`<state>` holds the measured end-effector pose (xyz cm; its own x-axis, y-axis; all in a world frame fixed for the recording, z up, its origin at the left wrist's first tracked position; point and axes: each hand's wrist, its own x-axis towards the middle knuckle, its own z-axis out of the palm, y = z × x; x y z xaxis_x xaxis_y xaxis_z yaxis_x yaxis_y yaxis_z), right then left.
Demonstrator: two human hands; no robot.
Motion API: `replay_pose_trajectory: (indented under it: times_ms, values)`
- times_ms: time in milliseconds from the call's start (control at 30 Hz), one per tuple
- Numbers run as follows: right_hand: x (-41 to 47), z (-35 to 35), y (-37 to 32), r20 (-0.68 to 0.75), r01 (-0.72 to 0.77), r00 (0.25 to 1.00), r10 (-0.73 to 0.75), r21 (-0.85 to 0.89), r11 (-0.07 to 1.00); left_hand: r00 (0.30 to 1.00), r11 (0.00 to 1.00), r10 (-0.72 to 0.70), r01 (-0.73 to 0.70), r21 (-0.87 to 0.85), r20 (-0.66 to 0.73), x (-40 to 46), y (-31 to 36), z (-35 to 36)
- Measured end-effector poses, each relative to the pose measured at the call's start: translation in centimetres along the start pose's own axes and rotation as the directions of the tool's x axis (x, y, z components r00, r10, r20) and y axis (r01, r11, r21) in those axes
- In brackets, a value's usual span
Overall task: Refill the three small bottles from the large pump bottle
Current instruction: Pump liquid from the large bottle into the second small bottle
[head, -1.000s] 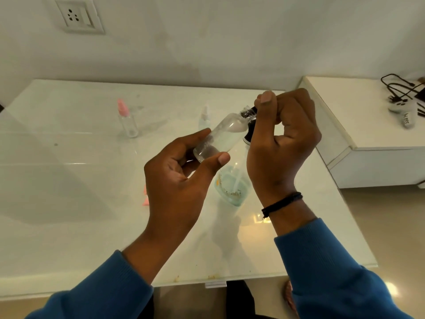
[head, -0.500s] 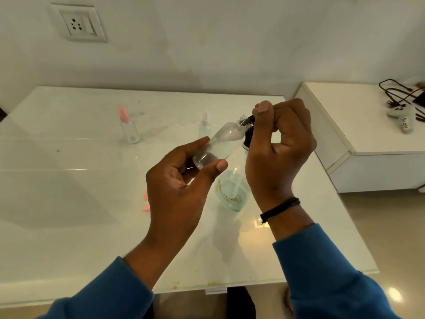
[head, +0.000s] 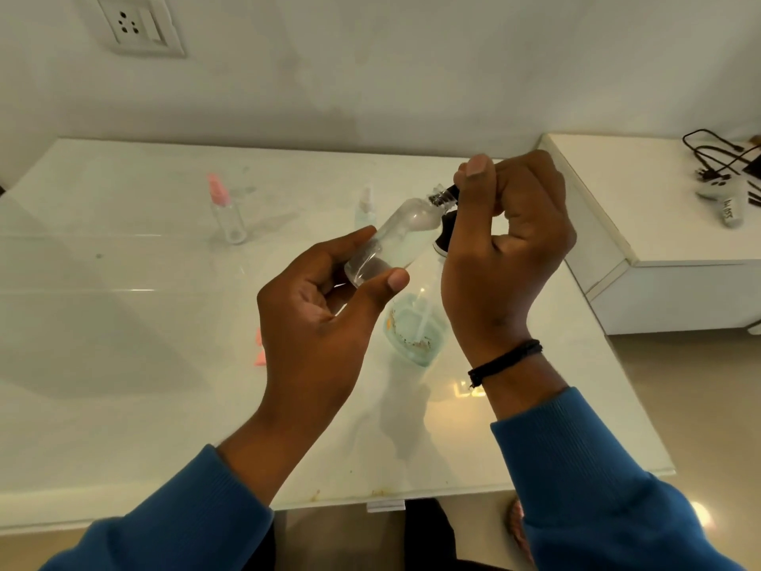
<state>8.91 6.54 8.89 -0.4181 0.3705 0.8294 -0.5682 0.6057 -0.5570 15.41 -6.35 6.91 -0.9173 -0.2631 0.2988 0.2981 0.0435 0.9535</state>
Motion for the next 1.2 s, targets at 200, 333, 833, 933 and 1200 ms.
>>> replay_pose_trajectory:
  times_ms: [200, 333, 833, 933, 1200]
  values:
    - [-0.26, -0.05, 0.16, 0.005, 0.01, 1.0, -0.01, 0.005, 1.0, 1.0, 0.999, -0.026, 0.025, -0.027, -0.008, -0.05, 0.13, 0.04]
    - [-0.12, 0.03, -0.02, 0.003, 0.028, 1.0, -0.028, -0.003, 1.0, 1.0, 1.0, -0.003, 0.003, -0.015, 0.0, -0.01, -0.04, 0.1]
    - [-0.26, -0.14, 0.32, 0.0, 0.009, 1.0, -0.009, -0.011, 1.0, 1.0, 1.0, -0.019, 0.019, -0.019, -0.01, -0.12, -0.01, 0.13]
    - [0.07, -0.07, 0.24, 0.002, 0.015, 1.0, -0.015, -0.007, 1.0, 1.0, 1.0, -0.002, 0.002, -0.01, -0.001, 0.0, -0.13, 0.09]
    - [-0.02, -0.1, 0.21, 0.01, 0.03, 1.0, -0.03, -0.017, 0.999, 1.0, 1.0, -0.004, 0.004, -0.014, -0.006, 0.01, -0.08, 0.2]
